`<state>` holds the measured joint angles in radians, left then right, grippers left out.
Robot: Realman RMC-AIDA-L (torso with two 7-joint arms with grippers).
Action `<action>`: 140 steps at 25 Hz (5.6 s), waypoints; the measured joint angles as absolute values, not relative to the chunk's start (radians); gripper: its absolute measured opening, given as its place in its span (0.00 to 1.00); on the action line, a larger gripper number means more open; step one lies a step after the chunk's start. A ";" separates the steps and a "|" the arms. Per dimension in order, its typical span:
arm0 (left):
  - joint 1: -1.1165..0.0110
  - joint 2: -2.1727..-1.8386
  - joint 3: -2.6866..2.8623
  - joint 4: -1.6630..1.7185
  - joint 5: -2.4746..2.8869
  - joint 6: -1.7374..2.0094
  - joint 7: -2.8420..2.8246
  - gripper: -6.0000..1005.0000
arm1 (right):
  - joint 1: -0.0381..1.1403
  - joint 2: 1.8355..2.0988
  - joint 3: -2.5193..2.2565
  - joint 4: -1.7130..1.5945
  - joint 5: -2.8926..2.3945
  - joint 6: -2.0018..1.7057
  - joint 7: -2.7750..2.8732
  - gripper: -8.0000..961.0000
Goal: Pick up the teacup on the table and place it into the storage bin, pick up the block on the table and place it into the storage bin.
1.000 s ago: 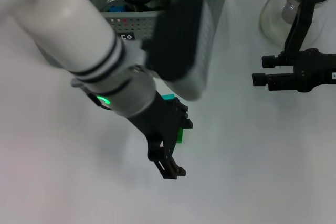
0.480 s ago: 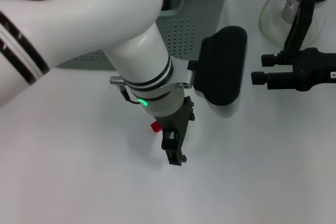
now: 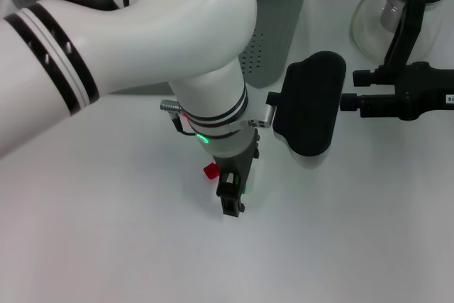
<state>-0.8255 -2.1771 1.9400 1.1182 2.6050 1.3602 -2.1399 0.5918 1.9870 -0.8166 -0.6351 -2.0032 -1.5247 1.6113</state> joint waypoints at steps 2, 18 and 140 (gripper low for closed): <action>-0.827 -2.177 1.943 1.117 2.606 1.359 -2.141 0.94 | 0.592 1.988 -0.816 -0.635 -2.003 -1.525 1.610 0.78; -0.839 -2.178 1.970 1.112 2.617 1.362 -2.160 0.74 | 0.590 1.988 -0.811 -0.634 -2.003 -1.525 1.599 0.78; -0.760 -2.173 1.723 1.116 2.674 1.419 -2.678 0.83 | 0.561 1.982 -0.788 -0.621 -2.005 -1.565 1.545 0.78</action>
